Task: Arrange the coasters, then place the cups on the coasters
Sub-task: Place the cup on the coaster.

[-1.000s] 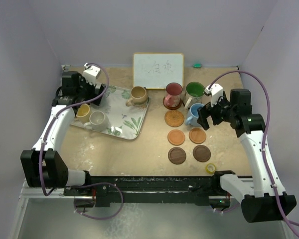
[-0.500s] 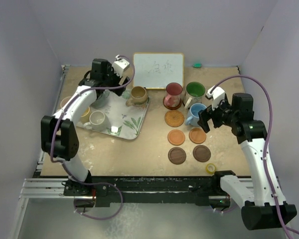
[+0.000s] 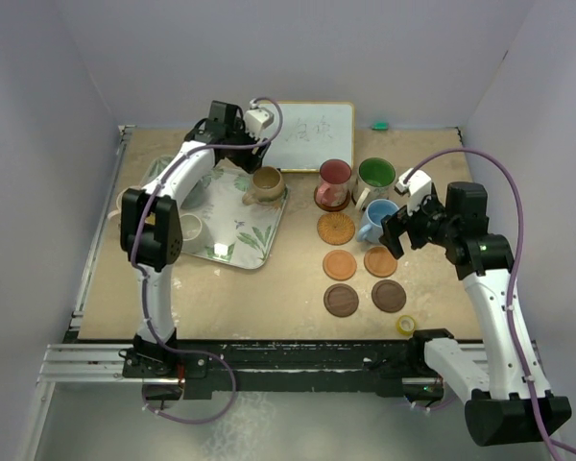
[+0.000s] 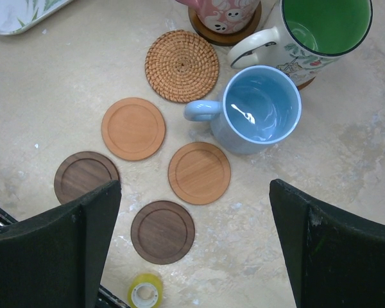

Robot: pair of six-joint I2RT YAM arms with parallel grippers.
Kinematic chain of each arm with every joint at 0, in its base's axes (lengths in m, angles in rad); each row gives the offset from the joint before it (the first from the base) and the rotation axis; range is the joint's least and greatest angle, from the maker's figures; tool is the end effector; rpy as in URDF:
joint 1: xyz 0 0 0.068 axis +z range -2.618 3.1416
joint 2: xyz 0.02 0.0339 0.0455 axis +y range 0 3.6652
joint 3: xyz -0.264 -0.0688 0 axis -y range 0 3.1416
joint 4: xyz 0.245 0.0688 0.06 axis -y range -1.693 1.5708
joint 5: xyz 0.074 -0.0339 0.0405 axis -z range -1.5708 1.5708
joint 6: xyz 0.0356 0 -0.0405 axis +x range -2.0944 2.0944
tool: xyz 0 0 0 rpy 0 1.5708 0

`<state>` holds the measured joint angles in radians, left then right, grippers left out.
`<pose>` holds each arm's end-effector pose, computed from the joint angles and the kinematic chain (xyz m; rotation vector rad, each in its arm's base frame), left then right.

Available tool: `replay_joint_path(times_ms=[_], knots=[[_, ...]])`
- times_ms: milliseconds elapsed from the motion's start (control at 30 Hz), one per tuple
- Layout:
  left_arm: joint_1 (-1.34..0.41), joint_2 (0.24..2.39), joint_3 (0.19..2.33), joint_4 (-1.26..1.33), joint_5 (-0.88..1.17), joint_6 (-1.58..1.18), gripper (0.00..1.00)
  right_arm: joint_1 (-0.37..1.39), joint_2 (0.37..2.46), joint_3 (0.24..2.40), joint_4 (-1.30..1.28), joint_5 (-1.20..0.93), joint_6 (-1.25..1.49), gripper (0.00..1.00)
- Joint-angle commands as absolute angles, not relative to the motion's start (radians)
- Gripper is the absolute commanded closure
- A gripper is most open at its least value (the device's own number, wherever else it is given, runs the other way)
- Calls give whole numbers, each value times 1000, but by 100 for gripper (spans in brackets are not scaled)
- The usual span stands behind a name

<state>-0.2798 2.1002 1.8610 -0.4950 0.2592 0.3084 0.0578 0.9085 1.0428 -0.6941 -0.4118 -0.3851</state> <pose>0.4646 -0.1430 0.2690 0.7899 2.1509 -0.2836 0.1816 0.0248 0.3573 -0.6895 1.9708 0.2404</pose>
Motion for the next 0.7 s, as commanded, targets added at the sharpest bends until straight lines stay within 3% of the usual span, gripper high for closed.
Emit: replay_joint_path(times_ms=[0, 667], knots=[[-297, 2140, 1956, -570, 288, 306, 32, 58, 892, 1047, -665, -420, -395, 1], [-370, 2317, 2131, -709, 144, 349, 63, 58, 889, 1037, -656, -422, -397, 1]])
